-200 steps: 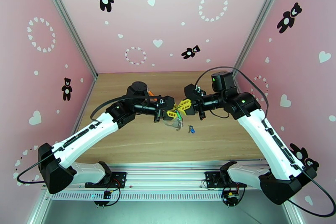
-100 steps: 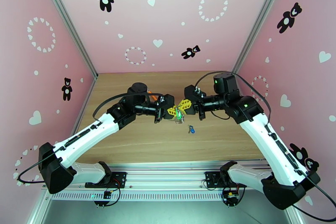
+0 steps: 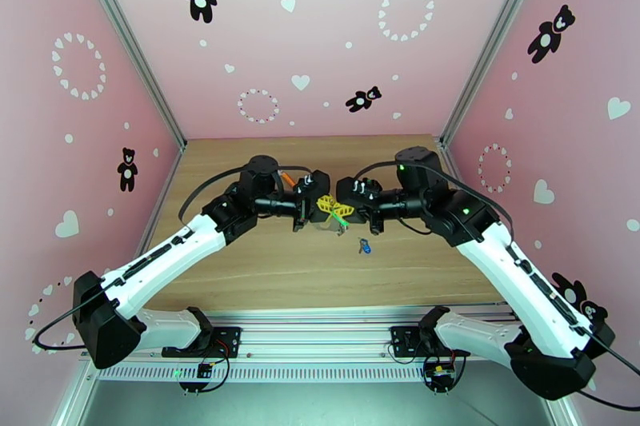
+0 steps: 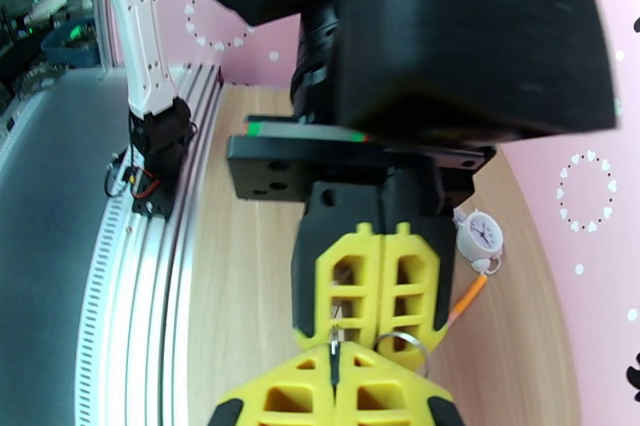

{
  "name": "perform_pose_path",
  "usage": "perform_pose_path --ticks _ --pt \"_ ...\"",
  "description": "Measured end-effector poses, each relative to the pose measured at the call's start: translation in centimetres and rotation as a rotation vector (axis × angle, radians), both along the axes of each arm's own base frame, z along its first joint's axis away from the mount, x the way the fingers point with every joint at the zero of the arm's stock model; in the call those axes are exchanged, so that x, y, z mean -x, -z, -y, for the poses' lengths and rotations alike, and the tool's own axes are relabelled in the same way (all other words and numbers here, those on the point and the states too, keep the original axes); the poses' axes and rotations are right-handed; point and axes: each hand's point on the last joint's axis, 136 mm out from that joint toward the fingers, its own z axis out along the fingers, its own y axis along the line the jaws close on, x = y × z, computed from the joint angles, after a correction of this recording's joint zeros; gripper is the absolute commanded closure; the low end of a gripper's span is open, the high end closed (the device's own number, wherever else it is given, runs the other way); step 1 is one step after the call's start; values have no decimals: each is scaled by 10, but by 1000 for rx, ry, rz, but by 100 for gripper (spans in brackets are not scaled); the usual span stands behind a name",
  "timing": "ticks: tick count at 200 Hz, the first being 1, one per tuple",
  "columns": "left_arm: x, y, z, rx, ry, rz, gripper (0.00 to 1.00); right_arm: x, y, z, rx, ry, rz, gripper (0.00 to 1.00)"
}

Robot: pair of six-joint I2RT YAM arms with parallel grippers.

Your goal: Remove the keys from the keyring

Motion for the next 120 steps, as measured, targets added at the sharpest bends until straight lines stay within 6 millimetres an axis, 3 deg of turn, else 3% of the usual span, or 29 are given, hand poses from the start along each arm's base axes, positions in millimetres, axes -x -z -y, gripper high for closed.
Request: perform_pose_path --ticks 46,94,106,120 --pt "-6 6 -8 -25 -26 -61 100 -1 9 -1 106 58 132 100" --pt "-44 1 -26 -2 -182 -102 100 -15 29 29 129 237 52 100" --pt "-63 10 -34 22 -281 -166 100 -35 30 41 1 373 -36 100" --pt "-86 37 -45 16 -405 -276 100 -63 61 75 -71 595 -182 100"
